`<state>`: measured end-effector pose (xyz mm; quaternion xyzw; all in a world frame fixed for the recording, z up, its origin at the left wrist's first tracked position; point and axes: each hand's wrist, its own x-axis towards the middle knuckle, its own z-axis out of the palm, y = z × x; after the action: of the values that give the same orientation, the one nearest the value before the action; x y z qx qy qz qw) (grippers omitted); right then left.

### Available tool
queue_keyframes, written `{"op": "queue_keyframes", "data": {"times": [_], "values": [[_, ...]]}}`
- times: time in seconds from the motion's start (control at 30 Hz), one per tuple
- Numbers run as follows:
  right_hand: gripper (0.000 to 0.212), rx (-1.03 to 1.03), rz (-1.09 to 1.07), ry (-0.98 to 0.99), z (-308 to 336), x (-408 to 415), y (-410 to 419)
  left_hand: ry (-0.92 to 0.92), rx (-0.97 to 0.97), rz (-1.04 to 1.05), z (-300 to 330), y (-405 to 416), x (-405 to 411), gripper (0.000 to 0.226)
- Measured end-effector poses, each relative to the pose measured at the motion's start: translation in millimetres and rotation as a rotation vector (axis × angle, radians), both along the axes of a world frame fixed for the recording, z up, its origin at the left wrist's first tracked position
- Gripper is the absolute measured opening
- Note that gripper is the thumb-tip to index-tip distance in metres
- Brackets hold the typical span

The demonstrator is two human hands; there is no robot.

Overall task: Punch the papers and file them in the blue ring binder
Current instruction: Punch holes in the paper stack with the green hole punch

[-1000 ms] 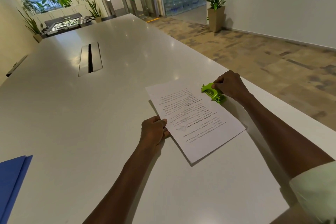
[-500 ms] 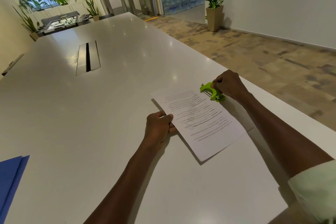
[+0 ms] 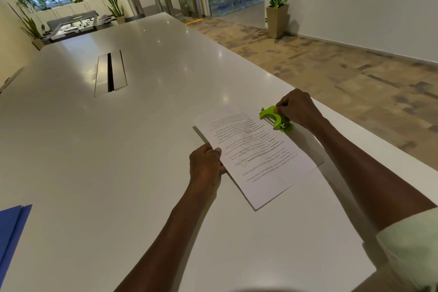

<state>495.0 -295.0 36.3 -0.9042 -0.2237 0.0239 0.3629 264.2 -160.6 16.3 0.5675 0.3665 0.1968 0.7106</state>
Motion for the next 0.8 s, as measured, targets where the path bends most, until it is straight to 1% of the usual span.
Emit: {"op": "queue_keyframes", "data": {"times": [0.13,0.37,0.5,0.67,0.77,0.8], "values": [[0.024,-0.009,0.003,-0.019,-1,-1,0,-0.017,-0.026,-0.023,2,1,4,0.023],[0.022,-0.021,0.002,-0.010,1,1,0,0.011,-0.024,0.002,1,3,6,0.022],[0.021,-0.030,0.019,0.029,5,2,1,0.039,-0.054,0.076,0,0,7,0.016],[0.019,-0.025,0.024,0.126,11,4,2,0.063,-0.047,0.078,-3,-4,10,0.014],[0.017,-0.035,0.033,0.155,14,5,3,0.102,0.013,0.105,-13,3,15,0.011],[0.016,-0.036,0.035,0.157,14,5,3,0.116,0.033,0.107,-16,5,16,0.015]]}}
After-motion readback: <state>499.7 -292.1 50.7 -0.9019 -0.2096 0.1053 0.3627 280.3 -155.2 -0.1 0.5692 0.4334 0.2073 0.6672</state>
